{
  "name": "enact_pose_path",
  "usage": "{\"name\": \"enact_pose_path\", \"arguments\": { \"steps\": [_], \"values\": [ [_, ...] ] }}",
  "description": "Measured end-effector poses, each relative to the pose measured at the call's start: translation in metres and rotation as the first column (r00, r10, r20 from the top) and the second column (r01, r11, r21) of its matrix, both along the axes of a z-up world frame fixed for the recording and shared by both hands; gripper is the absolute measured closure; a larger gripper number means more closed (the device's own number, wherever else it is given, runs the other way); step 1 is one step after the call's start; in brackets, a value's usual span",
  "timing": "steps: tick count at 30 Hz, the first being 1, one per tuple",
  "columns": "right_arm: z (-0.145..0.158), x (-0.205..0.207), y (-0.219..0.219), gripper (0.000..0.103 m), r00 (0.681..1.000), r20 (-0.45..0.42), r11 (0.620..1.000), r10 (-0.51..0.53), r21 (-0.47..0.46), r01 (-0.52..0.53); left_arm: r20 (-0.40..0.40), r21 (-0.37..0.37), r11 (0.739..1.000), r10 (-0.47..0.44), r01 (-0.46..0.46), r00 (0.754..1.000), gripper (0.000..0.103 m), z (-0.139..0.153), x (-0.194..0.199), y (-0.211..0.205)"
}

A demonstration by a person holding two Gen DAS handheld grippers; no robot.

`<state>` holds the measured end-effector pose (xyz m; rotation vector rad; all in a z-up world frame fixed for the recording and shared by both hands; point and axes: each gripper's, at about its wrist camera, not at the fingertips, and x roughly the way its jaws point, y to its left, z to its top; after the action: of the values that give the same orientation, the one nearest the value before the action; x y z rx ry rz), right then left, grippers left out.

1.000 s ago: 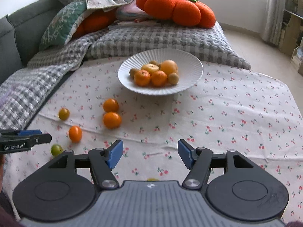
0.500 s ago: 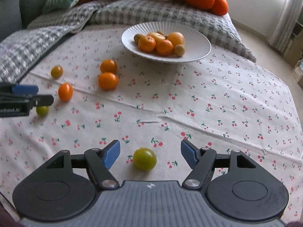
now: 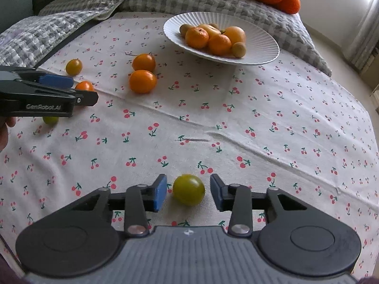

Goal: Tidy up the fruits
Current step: 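Grasp an orange cherry tomato with the left tool while the right tool grasps a green-yellow one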

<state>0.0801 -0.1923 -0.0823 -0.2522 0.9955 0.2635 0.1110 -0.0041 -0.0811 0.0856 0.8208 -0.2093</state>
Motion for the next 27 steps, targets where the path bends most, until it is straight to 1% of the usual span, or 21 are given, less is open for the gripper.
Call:
{"name": "enact_pose_path", "arguments": {
  "steps": [1, 2, 4, 10, 14, 19, 27],
  "values": [
    [0.0, 0.001, 0.0, 0.073, 1.0, -0.001, 1.0, 0.0, -0.002, 0.0, -0.006, 0.002, 1.0, 0.0, 0.0, 1.0, 0.061, -0.002, 0.001, 0.0],
    [-0.001, 0.001, 0.0, 0.075, 1.0, 0.0, 1.0, 0.001, -0.007, -0.001, -0.014, 0.003, 1.0, 0.0, 0.0, 1.0, 0.064, -0.004, 0.003, 0.0],
    [-0.001, 0.001, 0.001, 0.077, 1.0, 0.001, 1.0, 0.003, -0.009, -0.003, -0.027, 0.001, 1.0, 0.002, -0.002, 1.0, 0.076, -0.007, 0.005, 0.0],
    [-0.001, 0.001, 0.001, 0.077, 1.0, 0.011, 1.0, 0.003, -0.013, -0.003, -0.021, 0.008, 1.0, -0.004, 0.005, 1.0, 0.078, -0.008, 0.005, 0.001],
    [0.001, 0.001, 0.0, 0.078, 1.0, 0.022, 1.0, -0.003, -0.005, 0.003, -0.024, -0.018, 1.0, -0.006, 0.006, 1.0, 0.078, -0.005, 0.004, 0.003],
    [0.003, 0.001, 0.0, 0.078, 0.999, 0.034, 1.0, -0.006, 0.006, 0.006, -0.018, -0.032, 0.999, -0.015, 0.014, 1.0, 0.078, -0.002, 0.0, 0.0],
    [0.012, 0.0, -0.001, 0.078, 0.996, 0.085, 0.998, -0.001, 0.055, -0.004, -0.011, -0.057, 0.998, -0.02, 0.02, 1.0, 0.078, 0.003, -0.005, -0.001]
  ]
}}
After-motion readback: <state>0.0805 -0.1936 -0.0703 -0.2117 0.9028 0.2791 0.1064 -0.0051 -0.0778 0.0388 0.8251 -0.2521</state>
